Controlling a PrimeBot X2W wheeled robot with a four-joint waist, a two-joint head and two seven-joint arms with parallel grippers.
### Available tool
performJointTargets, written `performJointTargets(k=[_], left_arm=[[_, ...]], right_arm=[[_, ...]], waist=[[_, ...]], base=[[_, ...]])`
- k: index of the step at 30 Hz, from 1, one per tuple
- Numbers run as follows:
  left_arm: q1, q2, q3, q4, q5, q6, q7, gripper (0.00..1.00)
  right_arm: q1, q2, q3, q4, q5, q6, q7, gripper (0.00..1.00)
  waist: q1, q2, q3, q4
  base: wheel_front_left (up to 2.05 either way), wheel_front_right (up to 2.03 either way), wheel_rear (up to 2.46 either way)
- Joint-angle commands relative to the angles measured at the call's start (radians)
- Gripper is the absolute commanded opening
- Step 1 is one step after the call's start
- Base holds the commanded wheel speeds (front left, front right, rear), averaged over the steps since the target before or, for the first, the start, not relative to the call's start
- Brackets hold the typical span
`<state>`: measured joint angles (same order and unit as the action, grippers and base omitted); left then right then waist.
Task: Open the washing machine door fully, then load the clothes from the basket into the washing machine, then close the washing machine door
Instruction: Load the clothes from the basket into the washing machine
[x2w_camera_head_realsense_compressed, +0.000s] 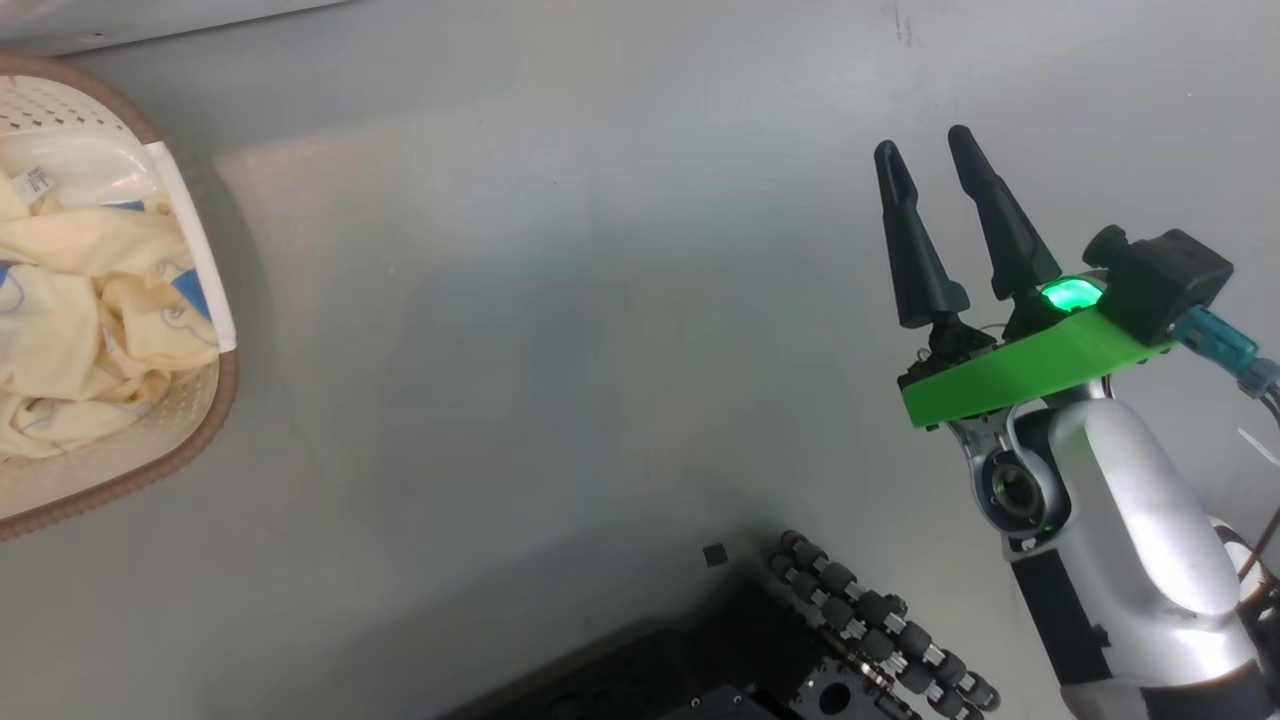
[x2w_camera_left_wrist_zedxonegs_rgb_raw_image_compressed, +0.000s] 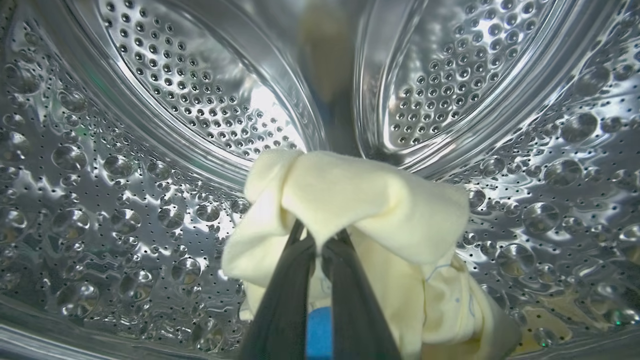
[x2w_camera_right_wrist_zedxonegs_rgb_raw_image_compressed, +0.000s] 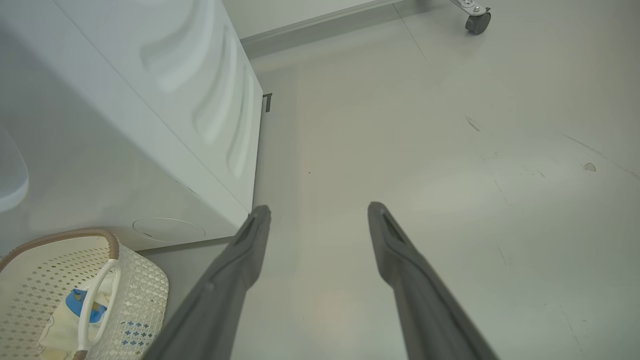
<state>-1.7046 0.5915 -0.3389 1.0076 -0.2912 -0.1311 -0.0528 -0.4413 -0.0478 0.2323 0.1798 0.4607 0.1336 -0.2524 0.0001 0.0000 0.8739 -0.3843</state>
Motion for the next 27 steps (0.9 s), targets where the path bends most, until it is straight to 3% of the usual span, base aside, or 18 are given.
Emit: performJointTargets(k=[1,3,4,5,6,17,27], left_arm=[[-0.046,0.037,-0.007,-0.009,-0.004,0.000,-0.014,0.00],[-0.055,0.035,-0.015,0.015,-0.012,0.000,-0.027,0.00],[-0.059,0.034,-0.019,0.027,-0.015,0.000,-0.033,0.28],[-0.064,0.034,-0.024,0.038,-0.013,0.000,-0.041,0.92],[-0.067,0.031,-0.026,0.050,-0.017,0.000,-0.046,1.00],[-0.050,-0.013,-0.067,0.133,-0.065,0.000,-0.107,1.00],[0.128,-0.072,-0.114,0.109,-0.176,0.000,-0.181,1.00]], right_arm=[[0.011,-0.002,0.015,-0.023,0.009,-0.003,-0.009,1.00],[0.011,-0.002,0.015,-0.020,0.009,-0.003,-0.009,1.00],[0.010,-0.002,0.015,-0.018,0.009,-0.003,-0.009,1.00],[0.009,-0.002,0.014,-0.017,0.009,-0.003,-0.009,1.00],[0.008,-0.002,0.013,-0.016,0.009,-0.003,-0.009,1.00],[0.009,-0.002,-0.024,-0.011,-0.030,-0.003,-0.009,1.00],[0.038,-0.002,-0.112,-0.015,-0.108,-0.003,-0.009,1.00]], waist=[[-0.0001,0.0000,0.000,-0.001],[-0.0001,0.0000,-0.003,0.000],[-0.0001,0.0000,-0.003,0.001],[-0.0001,0.0000,-0.004,0.002],[-0.0001,0.0000,-0.006,0.004],[-0.0001,0.0000,-0.045,0.050],[-0.0001,0.0000,-0.151,0.145]], base=[[0.00,0.00,0.00],[0.00,0.00,0.00],[0.00,0.00,0.00],[0.00,0.00,0.00],[0.00,0.00,0.00],[0.00,0.00,0.00],[0.00,0.00,0.00]])
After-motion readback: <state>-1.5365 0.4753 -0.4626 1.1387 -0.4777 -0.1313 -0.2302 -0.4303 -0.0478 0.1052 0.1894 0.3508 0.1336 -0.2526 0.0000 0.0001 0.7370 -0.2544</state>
